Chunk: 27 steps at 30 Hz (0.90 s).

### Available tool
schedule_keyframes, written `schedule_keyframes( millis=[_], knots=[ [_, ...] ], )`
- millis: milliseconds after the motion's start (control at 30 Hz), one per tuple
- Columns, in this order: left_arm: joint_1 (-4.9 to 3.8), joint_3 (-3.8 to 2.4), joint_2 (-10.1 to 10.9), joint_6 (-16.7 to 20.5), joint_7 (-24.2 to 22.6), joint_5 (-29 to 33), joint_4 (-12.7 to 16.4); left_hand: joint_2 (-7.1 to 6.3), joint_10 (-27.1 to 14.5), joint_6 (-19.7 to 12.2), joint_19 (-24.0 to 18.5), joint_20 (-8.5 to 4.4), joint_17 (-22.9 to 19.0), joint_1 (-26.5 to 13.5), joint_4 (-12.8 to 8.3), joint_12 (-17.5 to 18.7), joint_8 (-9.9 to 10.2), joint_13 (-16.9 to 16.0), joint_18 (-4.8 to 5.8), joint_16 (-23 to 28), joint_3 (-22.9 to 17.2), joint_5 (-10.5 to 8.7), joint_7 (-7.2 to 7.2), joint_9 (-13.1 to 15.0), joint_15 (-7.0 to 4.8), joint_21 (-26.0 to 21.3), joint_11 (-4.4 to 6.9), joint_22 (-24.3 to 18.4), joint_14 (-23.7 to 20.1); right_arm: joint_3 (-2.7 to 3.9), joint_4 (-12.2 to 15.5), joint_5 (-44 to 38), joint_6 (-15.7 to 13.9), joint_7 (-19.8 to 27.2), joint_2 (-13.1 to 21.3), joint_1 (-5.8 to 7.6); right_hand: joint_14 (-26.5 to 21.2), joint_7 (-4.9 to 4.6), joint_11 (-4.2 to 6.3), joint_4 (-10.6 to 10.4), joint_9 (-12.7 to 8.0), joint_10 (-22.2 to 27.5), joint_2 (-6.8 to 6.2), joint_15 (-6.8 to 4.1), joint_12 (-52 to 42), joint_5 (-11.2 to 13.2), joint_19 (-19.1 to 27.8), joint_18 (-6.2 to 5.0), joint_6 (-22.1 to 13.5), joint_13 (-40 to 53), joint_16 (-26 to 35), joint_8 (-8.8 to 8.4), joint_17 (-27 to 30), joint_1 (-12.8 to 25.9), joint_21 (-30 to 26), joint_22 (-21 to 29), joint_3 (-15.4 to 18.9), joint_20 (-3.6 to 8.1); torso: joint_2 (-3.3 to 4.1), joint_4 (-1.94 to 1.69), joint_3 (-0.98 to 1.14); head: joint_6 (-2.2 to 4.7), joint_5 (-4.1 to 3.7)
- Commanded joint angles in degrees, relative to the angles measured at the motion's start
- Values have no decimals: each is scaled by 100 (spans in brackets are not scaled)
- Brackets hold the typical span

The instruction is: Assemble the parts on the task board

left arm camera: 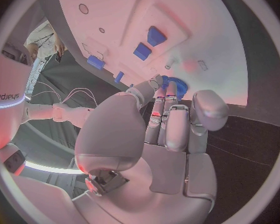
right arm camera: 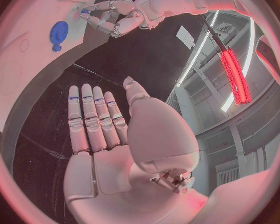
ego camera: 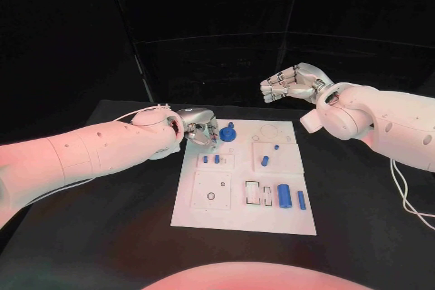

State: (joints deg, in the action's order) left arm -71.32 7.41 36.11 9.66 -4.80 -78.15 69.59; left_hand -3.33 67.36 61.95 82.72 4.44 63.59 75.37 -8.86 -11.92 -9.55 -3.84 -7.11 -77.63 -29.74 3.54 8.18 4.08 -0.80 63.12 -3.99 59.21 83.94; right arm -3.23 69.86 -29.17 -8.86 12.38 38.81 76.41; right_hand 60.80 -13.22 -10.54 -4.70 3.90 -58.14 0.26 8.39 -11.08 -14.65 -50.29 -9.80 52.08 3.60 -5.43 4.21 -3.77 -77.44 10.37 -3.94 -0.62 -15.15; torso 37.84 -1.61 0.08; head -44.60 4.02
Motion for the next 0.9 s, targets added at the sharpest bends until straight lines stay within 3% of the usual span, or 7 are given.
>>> schedule_keyframes(
  millis=[33,900],
  knots=[
    [9,-4,-11,-108,120,56,-54,-50,43,39,28,5,1,-21,-8,43,34,-9,91,-36,-28,33,-2,-4,-23,31,-1,2,145,4,7,4,38,62,2,10,-37,-92,-7,-13,4,36,62,3,-36,-25,-39,-69,-27,2,-28,21,7,17,-27,3,37,-7,2,4,3,-3,7],
    [91,-1,-134,-271,177,60,-187,-58,64,52,25,6,-16,-37,-2,65,42,-11,92,-33,-28,31,-4,-3,-22,36,2,12,142,4,17,4,31,58,27,8,-37,-92,-7,-13,4,36,62,3,-36,-25,-39,-69,-27,2,-28,21,7,17,-27,3,37,-7,0,8,1,-15,16]
  ],
)
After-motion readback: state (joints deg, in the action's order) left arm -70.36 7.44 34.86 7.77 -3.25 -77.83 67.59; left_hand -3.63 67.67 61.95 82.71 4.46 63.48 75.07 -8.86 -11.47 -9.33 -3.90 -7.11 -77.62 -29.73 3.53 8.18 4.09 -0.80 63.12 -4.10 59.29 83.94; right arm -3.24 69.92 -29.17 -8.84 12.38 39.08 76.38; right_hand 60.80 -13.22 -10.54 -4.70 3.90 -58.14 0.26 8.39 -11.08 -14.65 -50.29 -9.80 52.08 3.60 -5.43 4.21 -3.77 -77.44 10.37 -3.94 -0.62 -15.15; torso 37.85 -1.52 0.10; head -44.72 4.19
